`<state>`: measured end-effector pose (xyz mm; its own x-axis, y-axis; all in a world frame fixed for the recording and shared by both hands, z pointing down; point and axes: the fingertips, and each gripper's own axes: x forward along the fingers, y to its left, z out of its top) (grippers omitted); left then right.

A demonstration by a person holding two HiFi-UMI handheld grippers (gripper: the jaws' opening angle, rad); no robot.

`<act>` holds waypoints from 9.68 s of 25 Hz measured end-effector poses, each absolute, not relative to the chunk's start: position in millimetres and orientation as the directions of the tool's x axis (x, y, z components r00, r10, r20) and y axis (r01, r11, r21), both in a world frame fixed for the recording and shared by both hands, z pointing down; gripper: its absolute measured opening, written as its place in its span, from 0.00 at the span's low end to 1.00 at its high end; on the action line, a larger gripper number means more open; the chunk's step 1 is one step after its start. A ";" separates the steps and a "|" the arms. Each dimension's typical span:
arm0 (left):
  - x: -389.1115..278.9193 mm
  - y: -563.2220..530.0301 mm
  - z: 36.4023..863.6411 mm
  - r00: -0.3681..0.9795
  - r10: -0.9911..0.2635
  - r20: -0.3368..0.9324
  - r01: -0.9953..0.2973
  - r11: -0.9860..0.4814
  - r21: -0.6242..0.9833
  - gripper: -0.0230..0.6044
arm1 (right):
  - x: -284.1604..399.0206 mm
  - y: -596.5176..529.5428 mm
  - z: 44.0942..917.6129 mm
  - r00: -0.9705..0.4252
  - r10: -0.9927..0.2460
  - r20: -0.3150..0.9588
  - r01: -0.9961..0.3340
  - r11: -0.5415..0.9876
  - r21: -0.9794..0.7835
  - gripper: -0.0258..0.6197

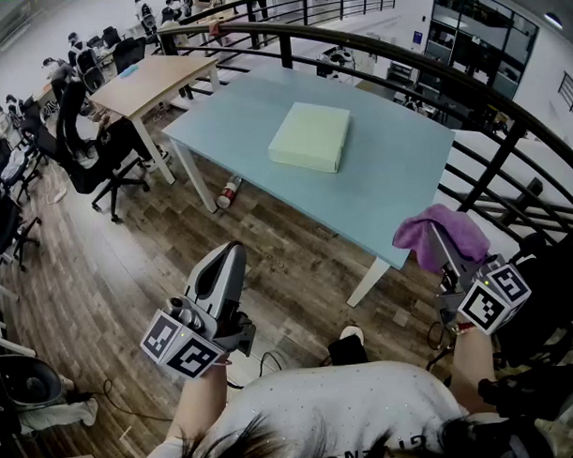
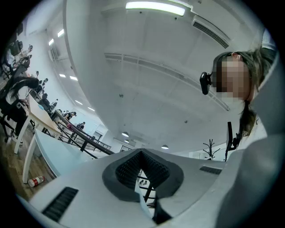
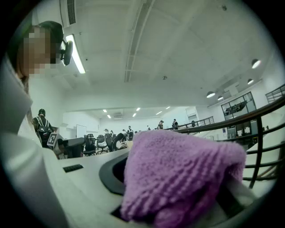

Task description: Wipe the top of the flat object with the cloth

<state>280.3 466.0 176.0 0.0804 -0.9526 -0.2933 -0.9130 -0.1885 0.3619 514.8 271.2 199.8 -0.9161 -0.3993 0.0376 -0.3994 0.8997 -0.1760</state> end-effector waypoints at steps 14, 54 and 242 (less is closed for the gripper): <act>269.3 468.1 179.6 0.061 -0.960 -0.274 -0.929 -0.155 0.337 0.03 | 496.9 258.7 205.7 -0.920 -0.386 0.069 -0.392 0.901 -0.185 0.08; 25.2 91.9 237.5 0.054 -0.994 -0.093 -0.919 -0.086 0.385 0.04 | 238.7 -69.7 262.0 -0.946 -0.319 0.053 -0.319 0.895 -0.311 0.09; -93.6 -203.2 480.6 0.664 -0.682 0.307 -0.592 -0.228 0.773 0.22 | -70.7 -126.0 322.0 -0.876 -0.440 0.198 -0.462 0.884 -0.077 0.09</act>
